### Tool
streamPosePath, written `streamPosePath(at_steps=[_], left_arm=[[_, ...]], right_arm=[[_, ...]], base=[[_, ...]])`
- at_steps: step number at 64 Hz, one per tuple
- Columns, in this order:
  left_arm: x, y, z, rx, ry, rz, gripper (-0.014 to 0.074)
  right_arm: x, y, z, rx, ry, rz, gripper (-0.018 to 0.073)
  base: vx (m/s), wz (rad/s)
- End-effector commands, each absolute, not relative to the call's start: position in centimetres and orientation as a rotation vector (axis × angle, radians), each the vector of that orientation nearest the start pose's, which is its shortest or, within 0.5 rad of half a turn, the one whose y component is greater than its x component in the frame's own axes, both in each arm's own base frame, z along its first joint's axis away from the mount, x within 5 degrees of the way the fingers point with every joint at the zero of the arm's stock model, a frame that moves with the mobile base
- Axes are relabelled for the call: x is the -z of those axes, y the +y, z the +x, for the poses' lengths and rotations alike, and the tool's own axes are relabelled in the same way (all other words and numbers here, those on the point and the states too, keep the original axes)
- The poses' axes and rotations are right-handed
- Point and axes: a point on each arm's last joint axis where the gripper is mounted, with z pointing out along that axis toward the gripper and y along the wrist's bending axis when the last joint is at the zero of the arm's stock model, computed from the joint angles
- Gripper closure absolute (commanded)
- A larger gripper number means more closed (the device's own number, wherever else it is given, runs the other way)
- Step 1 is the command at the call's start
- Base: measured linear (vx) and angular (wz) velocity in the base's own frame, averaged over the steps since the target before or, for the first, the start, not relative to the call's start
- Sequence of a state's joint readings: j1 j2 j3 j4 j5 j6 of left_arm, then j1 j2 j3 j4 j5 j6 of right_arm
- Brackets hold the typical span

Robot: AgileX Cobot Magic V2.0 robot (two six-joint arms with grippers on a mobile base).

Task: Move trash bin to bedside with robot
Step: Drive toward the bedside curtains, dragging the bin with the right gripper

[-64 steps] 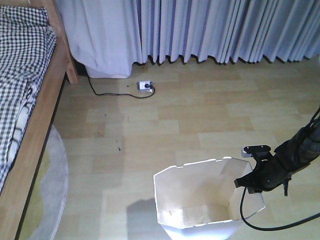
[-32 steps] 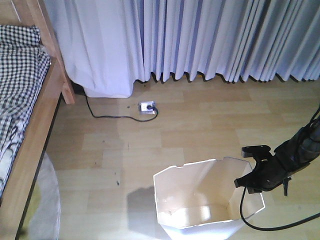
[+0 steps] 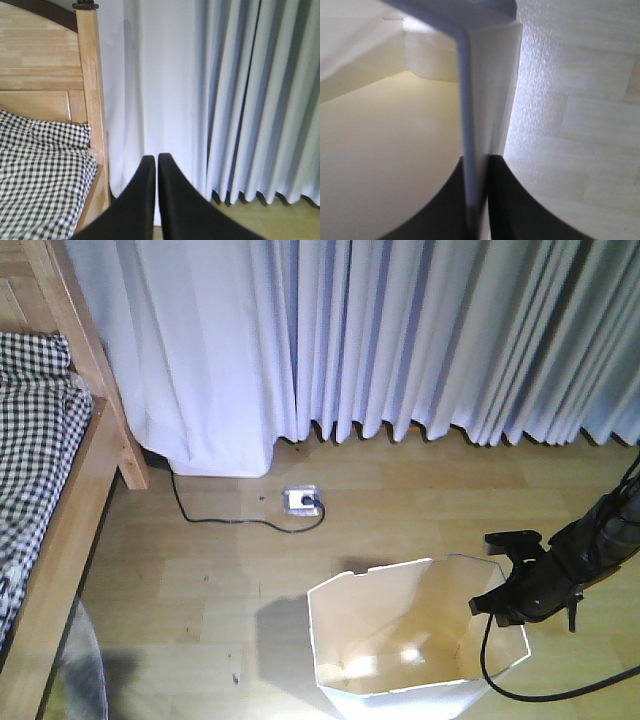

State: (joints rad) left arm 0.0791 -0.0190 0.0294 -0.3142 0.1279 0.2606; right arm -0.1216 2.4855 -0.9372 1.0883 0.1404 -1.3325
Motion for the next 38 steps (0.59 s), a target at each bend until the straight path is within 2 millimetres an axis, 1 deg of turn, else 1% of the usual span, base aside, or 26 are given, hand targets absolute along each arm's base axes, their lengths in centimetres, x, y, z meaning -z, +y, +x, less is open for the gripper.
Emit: streamPosePath(at_steps=[1, 38], left_arm=[[-18.99, 0.28, 5.66, 0.003, 1.568, -0.1, 0.0602], [-18.99, 0.28, 5.66, 0.003, 1.568, -0.1, 0.0602]], right_arm=[[4.87, -2.01, 31.23, -0.292, 3.004, -0.197, 0.0562], [4.87, -2.0, 31.23, -0.294, 3.004, -0.197, 0.0562]], base=[[0.35, 0.08], [0.32, 0.05]])
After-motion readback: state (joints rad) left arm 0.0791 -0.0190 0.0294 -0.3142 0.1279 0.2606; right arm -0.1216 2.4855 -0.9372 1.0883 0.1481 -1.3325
